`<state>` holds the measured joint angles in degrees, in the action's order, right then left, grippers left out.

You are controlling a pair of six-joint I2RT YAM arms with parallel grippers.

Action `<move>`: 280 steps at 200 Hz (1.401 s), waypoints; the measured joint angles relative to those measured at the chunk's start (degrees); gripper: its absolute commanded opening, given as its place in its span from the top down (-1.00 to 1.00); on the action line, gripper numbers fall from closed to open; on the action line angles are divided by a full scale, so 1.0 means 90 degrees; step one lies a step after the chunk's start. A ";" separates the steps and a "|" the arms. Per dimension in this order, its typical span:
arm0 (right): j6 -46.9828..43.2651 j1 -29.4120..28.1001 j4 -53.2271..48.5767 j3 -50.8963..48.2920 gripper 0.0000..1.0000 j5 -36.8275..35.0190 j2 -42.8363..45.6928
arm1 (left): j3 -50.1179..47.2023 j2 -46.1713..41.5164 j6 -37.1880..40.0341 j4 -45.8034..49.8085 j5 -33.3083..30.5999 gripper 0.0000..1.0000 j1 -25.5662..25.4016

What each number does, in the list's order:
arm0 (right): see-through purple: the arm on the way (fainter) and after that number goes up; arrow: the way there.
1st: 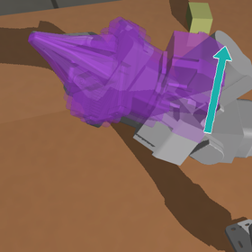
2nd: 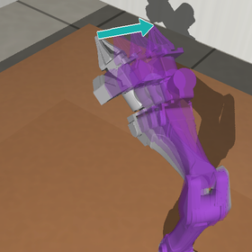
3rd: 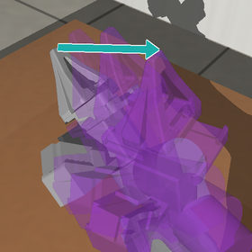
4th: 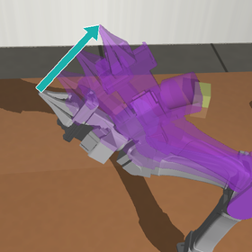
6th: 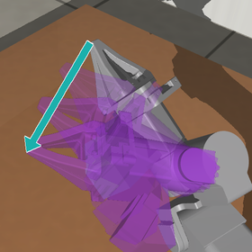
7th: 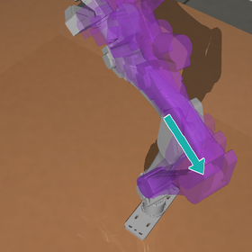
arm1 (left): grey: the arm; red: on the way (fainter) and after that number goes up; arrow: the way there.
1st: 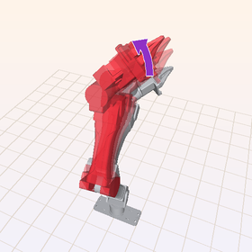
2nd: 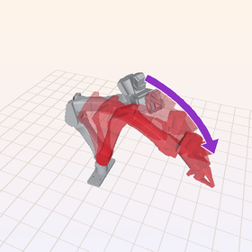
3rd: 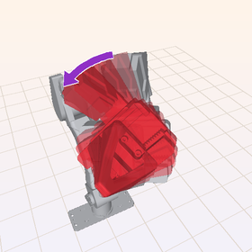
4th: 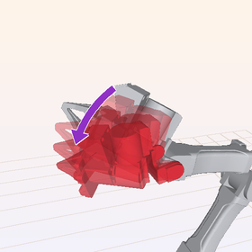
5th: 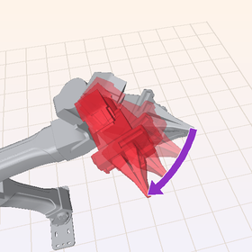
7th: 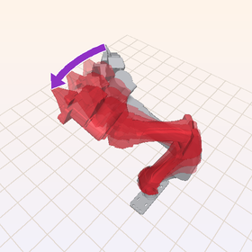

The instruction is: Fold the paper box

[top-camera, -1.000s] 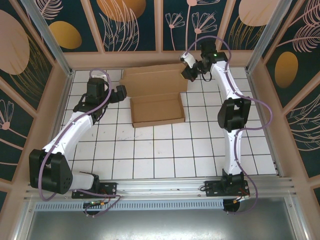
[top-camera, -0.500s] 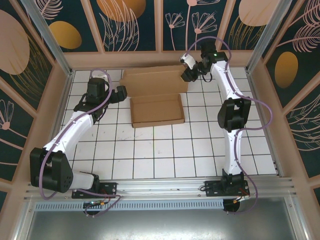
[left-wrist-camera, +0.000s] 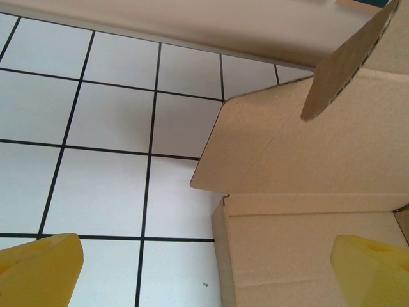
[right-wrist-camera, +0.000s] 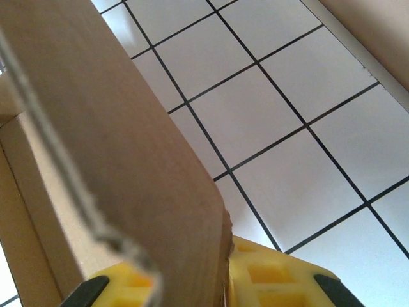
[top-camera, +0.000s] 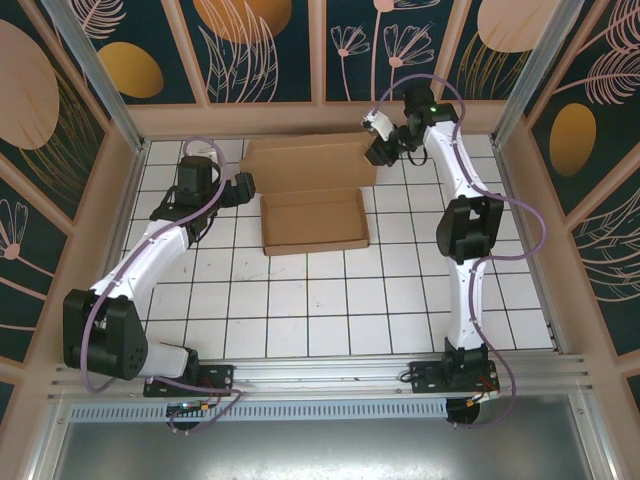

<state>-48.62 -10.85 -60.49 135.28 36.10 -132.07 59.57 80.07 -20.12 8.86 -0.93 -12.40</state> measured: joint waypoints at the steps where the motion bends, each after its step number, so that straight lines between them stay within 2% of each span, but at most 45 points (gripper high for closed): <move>1: -0.0005 0.0002 -0.0002 0.0000 0.39 0.0000 0.0000 | 0.0000 0.0002 0.0000 0.0000 0.0000 -0.97 0.0000; 21: -0.0044 0.0027 -0.0036 0.0000 0.39 0.0000 0.0000 | 0.0002 0.0005 0.0000 0.0000 0.0000 -0.98 0.0000; 53: -0.0061 0.0029 -0.0049 0.0000 0.51 0.0000 0.0000 | 0.0002 0.0005 0.0000 0.0000 0.0000 -0.98 0.0010; 74: -0.0041 0.0029 -0.0056 0.0000 0.84 0.0007 0.0002 | 0.0002 0.0005 0.0000 0.0000 0.0002 -0.98 0.0010; 96: -0.0051 0.0032 -0.0046 0.0000 0.99 0.0051 0.0002 | 0.0002 0.0007 0.0000 0.0000 0.0002 -0.98 0.0010; 188: -0.0044 0.0041 -0.0044 -0.0189 1.00 0.0068 0.0148 | 0.0318 0.0328 0.0168 -0.0007 0.0155 -0.96 0.0017; 237: -0.0044 0.0053 0.0000 -0.0551 1.00 0.0151 0.0478 | 0.1902 0.1137 0.0753 0.0471 0.0459 -0.90 0.0282; 280: -0.0039 0.0102 0.0129 -0.0831 1.00 0.0160 0.0624 | 0.3325 0.2081 0.1627 0.1399 0.0733 -0.63 0.0301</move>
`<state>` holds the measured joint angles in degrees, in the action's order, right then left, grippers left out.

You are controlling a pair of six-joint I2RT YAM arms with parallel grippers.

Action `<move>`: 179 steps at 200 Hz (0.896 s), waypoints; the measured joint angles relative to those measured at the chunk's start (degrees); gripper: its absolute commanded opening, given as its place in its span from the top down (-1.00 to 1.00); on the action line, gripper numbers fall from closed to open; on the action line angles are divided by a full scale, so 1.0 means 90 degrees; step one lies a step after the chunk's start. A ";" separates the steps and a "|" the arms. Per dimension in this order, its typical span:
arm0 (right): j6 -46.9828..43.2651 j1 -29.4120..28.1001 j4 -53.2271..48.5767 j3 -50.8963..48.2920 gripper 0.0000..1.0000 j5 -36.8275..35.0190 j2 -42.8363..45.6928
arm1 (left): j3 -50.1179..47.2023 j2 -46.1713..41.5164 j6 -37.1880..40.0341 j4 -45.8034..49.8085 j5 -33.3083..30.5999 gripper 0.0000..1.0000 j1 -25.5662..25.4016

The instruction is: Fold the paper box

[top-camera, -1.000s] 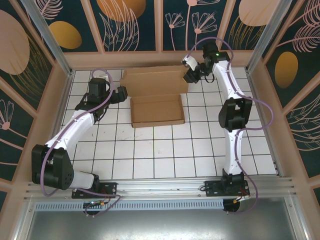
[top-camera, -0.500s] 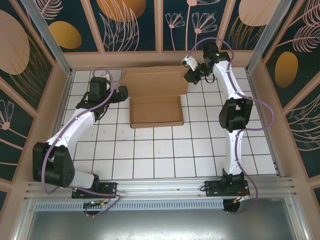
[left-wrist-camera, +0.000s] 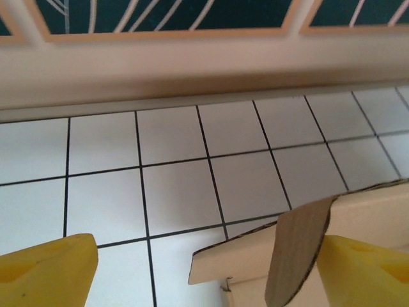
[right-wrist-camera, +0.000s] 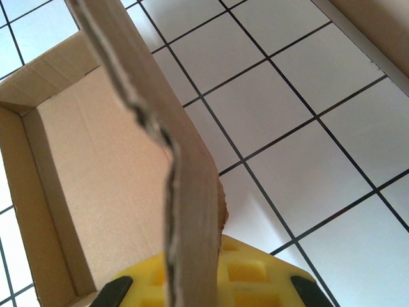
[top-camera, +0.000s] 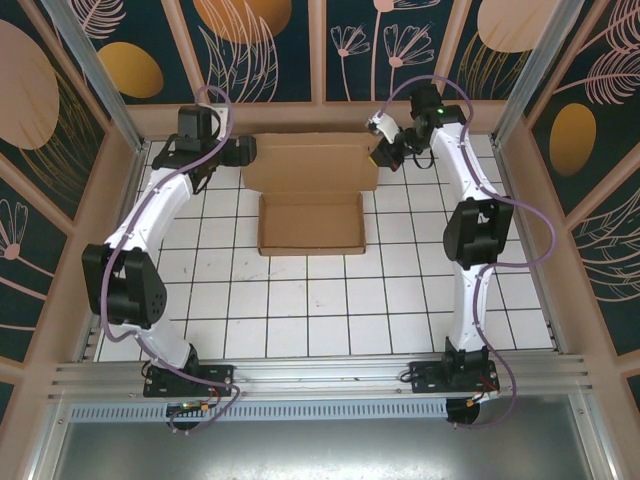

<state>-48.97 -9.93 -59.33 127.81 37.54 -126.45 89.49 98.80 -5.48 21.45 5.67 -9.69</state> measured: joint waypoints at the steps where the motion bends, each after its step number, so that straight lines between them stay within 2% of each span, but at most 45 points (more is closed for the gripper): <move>1: 0.0002 0.0000 0.0000 -0.0002 1.00 0.0002 0.0000 | 0.0012 0.0015 0.0022 0.0017 0.0010 -0.62 -0.0002; 62: -0.0024 0.0029 0.0044 -0.0209 1.00 0.0024 0.0058 | 0.0996 0.0869 0.1768 0.1277 0.0481 -0.57 0.0000; 69: -0.0027 0.0029 0.0041 -0.0219 1.00 0.0032 0.0066 | 0.1190 0.1003 0.1953 0.1392 0.0539 -0.44 0.0000; 80: -0.0029 0.0029 0.0044 -0.0228 1.00 0.0034 0.0083 | 0.1520 0.1239 0.2208 0.1615 0.0687 -0.12 0.0007; 86: -0.0029 0.0029 0.0044 -0.0245 1.00 0.0036 0.0102 | 0.1688 0.1353 0.2365 0.1712 0.0755 -0.03 0.0007; 119: -0.0029 0.0029 0.0041 -0.0325 1.00 0.0034 0.0202 | 0.2268 0.1797 0.3109 0.2229 0.0988 0.13 0.0012; 133: -0.0032 0.0032 0.0041 -0.0364 1.00 0.0032 0.0238 | 0.2552 0.1989 0.3337 0.2501 0.1013 0.33 0.0022; 151: -0.0029 0.0044 0.0041 -0.0437 1.00 0.0027 0.0284 | 0.2953 0.2215 0.3565 0.2817 0.1056 0.45 0.0051; 179: -0.0027 0.0058 0.0046 -0.0508 1.00 0.0027 0.0296 | 0.3228 0.2327 0.3755 0.3143 0.1137 0.48 0.0073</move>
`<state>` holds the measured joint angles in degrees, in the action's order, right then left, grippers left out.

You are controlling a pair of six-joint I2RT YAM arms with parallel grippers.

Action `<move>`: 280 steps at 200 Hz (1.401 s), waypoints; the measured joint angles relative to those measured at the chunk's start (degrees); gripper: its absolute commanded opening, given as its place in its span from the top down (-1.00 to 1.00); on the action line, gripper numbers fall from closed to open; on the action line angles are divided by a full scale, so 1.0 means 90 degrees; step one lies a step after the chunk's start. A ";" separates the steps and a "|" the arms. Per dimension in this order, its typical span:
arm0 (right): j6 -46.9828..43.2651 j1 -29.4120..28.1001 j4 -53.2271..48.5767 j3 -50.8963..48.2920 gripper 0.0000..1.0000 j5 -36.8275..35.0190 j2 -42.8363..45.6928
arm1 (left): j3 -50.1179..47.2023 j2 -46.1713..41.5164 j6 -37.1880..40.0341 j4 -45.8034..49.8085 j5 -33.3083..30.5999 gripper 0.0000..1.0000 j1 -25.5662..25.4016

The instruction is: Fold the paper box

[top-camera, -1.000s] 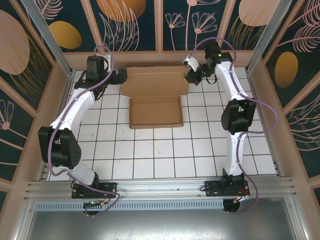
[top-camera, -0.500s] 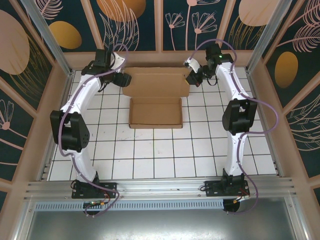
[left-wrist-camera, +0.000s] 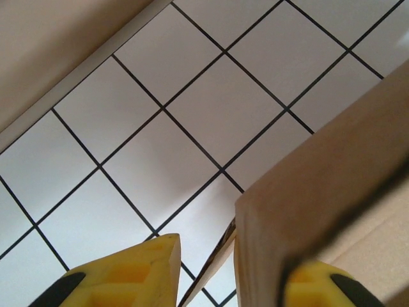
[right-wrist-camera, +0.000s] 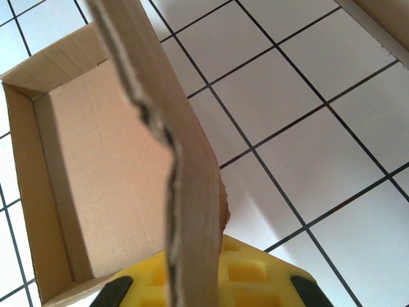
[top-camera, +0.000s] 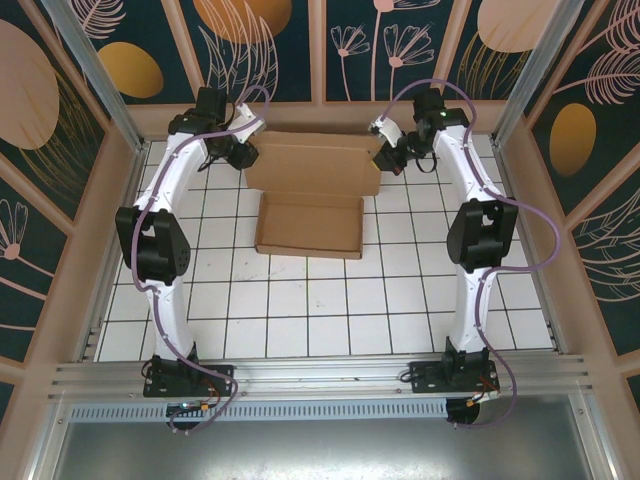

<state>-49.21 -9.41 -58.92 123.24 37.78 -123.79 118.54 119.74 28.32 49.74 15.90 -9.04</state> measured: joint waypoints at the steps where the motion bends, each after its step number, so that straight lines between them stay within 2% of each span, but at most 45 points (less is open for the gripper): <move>1: 0.0002 0.0000 -0.0002 0.0000 1.00 0.0000 -0.0002 | 0.0007 0.0000 0.0005 0.0019 0.0002 0.50 0.0000; 14: 0.0002 0.0000 -0.0002 -0.0005 1.00 0.0000 0.0000 | 0.0056 0.0000 0.0036 0.0143 0.0022 0.78 0.0000; 35: 0.0000 -0.0005 0.0005 -0.0005 1.00 0.0002 0.0000 | 0.0097 0.0000 0.0177 0.0265 0.0104 0.89 -0.0012; 44: 0.0002 0.0000 0.0002 -0.0005 1.00 0.0002 0.0000 | 0.0121 0.0000 0.0192 0.0318 0.0131 1.00 -0.0012; 92: 0.0092 0.0005 0.0083 -0.0044 1.00 -0.0024 0.0012 | 0.0141 0.0000 0.0226 0.0425 0.0257 1.00 0.0000; 137: 0.0930 -0.0007 0.0945 -0.0648 1.00 -0.0274 0.0333 | 0.0075 -0.0002 -0.0104 0.0253 0.0529 1.00 0.0012; 190: 0.2752 -0.0282 0.2579 -0.1404 1.00 -0.1302 0.0765 | -0.1166 -0.0510 -0.1350 -0.1307 0.0673 1.00 0.0012; 243: 0.4398 -0.1069 0.4537 -0.2851 1.00 -0.2953 0.1569 | -0.2327 -0.1202 -0.2788 -0.2873 0.0155 1.00 0.0015; 280: 0.5355 -0.1418 0.5649 -0.3594 1.00 -0.4070 0.1751 | -0.2892 -0.1314 -0.3383 -0.3742 -0.0138 1.00 -0.0117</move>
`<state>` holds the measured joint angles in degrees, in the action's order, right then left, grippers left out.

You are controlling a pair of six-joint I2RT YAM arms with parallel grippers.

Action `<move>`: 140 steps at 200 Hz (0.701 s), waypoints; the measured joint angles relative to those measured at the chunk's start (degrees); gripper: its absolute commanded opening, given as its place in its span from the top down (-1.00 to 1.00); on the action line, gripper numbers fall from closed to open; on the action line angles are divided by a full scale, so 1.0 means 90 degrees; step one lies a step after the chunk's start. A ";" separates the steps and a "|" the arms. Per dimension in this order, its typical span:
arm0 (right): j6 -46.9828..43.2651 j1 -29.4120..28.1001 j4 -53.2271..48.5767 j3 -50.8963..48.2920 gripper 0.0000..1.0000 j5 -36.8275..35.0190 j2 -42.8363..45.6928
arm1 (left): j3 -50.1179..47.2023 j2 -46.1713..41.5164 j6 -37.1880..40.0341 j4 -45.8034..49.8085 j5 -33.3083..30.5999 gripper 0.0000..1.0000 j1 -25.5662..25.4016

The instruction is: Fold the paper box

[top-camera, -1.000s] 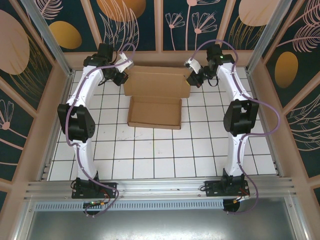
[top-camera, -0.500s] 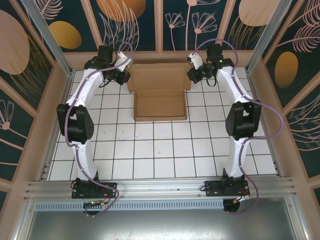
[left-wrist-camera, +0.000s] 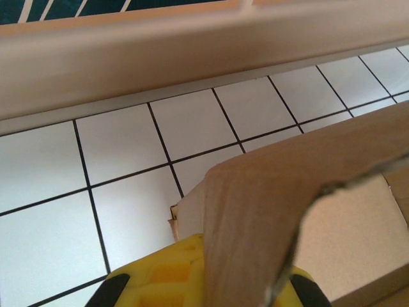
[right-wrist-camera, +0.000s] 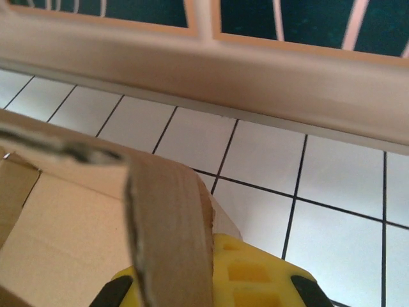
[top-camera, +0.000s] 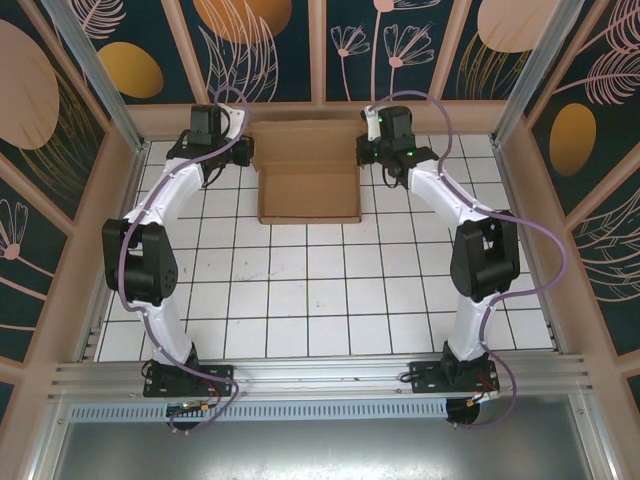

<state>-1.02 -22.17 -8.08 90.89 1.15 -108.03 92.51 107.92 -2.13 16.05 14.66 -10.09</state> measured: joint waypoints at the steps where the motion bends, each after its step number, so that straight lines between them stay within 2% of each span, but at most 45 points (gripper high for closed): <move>1: 0.0017 -0.0007 0.0022 -0.0022 1.00 -0.0027 0.0010 | -0.0010 0.0000 -0.0015 -0.0015 -0.0012 1.00 -0.0007; 50: 0.0869 -0.0306 0.1535 -0.1460 1.00 -0.1358 0.0418 | -0.0493 -0.0002 -0.0529 -0.0804 -0.0464 1.00 -0.0396; 87: 0.1234 -0.0350 0.2382 -0.2011 1.00 -0.1790 0.0505 | -0.0814 -0.0010 -0.0692 -0.1443 -0.0699 1.00 -0.0600; 140: 0.1394 -0.0549 0.3315 -0.2727 1.00 -0.2251 0.0527 | -0.1865 -0.0338 -0.0901 -0.2414 -0.0976 1.00 -0.0741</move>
<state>11.53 -27.11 21.76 66.35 -19.11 -103.28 75.72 104.88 -10.24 -5.67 5.87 -16.75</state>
